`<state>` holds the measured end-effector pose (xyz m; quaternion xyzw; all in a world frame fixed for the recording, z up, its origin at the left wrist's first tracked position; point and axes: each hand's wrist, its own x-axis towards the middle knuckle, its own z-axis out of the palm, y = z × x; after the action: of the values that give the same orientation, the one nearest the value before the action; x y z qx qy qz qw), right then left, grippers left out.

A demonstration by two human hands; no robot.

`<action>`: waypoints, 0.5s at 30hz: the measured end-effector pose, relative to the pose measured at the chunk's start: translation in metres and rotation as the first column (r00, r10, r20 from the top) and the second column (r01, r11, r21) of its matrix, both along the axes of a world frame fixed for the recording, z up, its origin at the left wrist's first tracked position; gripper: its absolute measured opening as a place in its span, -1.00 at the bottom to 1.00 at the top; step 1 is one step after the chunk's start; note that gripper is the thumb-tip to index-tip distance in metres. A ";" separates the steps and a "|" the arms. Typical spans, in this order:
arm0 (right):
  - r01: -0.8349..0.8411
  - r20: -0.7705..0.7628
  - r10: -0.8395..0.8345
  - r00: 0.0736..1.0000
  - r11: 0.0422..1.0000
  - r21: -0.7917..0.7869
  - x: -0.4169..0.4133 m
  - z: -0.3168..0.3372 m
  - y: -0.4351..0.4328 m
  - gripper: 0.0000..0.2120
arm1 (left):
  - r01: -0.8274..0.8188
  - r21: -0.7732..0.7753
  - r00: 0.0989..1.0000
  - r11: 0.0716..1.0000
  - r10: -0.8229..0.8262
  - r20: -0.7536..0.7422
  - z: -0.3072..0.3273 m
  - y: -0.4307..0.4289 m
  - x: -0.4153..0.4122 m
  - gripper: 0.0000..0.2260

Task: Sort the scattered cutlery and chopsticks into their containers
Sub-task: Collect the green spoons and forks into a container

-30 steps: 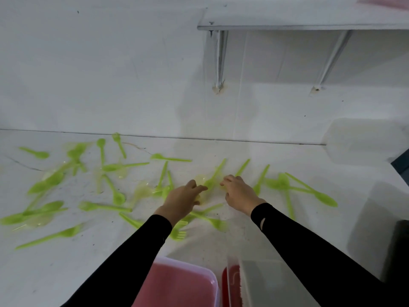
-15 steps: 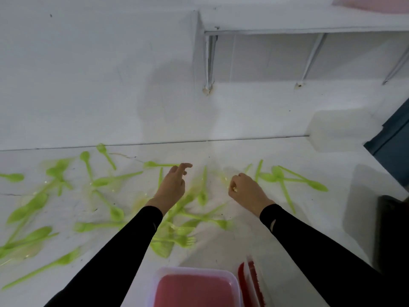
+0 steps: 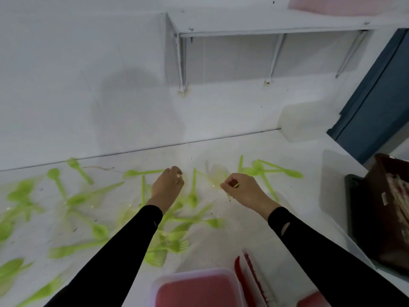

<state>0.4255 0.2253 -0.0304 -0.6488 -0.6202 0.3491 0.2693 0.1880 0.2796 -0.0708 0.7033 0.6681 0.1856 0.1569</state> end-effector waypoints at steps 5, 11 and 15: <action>-0.175 0.296 0.213 0.931 0.973 -0.149 -0.003 -0.014 -0.009 -0.83 | -0.073 -0.086 0.795 0.994 0.110 0.597 0.030 -0.013 -0.014 -0.91; -0.092 0.627 0.193 0.755 0.977 -0.190 -0.017 0.013 -0.008 -0.90 | -0.033 -0.288 0.455 0.957 0.271 0.848 0.044 -0.053 -0.025 -0.84; -0.185 0.142 0.194 0.971 0.980 -0.078 -0.055 0.032 -0.009 -0.89 | -0.116 -0.343 0.366 0.932 0.361 0.858 0.039 -0.066 -0.016 -0.88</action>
<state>0.3708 0.2167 0.0017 -0.6189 -0.6863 0.3436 0.1669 0.1722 0.2138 -0.0317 0.3599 0.5849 0.4820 0.5441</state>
